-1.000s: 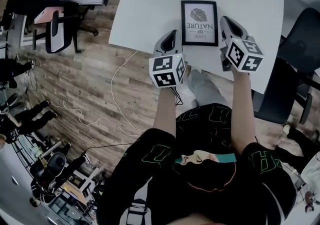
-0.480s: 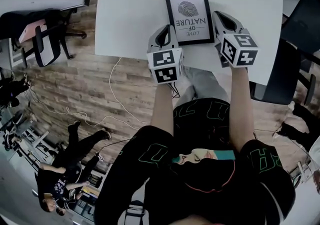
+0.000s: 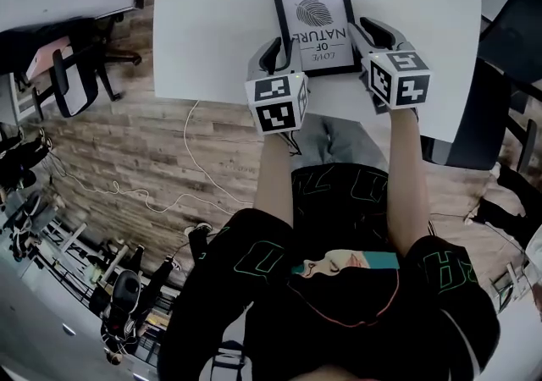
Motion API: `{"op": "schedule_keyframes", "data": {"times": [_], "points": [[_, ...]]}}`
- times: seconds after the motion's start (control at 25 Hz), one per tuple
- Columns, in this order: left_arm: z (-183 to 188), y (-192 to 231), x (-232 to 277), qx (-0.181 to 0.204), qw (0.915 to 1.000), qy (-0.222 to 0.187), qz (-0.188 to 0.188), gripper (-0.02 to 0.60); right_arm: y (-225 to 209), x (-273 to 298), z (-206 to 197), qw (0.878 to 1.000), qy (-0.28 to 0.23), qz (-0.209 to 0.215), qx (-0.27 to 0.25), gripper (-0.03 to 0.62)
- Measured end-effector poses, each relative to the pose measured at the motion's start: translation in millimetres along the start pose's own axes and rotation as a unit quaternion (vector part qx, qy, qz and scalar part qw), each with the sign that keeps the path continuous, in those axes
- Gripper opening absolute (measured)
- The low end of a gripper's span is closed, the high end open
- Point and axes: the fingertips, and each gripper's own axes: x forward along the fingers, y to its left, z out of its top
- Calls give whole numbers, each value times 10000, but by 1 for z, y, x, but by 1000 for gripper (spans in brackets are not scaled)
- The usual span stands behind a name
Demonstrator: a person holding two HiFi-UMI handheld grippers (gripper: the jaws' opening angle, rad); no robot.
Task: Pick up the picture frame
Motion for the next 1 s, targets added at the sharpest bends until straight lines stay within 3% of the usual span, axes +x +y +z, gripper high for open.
{"op": "schedule_keyframes", "data": {"times": [0.2, 0.64, 0.8, 1.0], "points": [[-4, 1, 4, -154, 9998, 119, -43, 141, 0, 3, -4, 9999, 70, 62, 72, 106], [-2, 1, 13, -317, 9992, 190, -145, 141, -3, 16, -8, 9989, 460, 15, -20, 126], [-3, 1, 13, -403, 9988, 223, -138, 117, 1, 20, -10, 9982, 606, -25, -32, 107], [1, 3, 9, -688, 9974, 190, -10, 97, 2, 16, -5, 9975, 611, 46, 339, 89]]}}
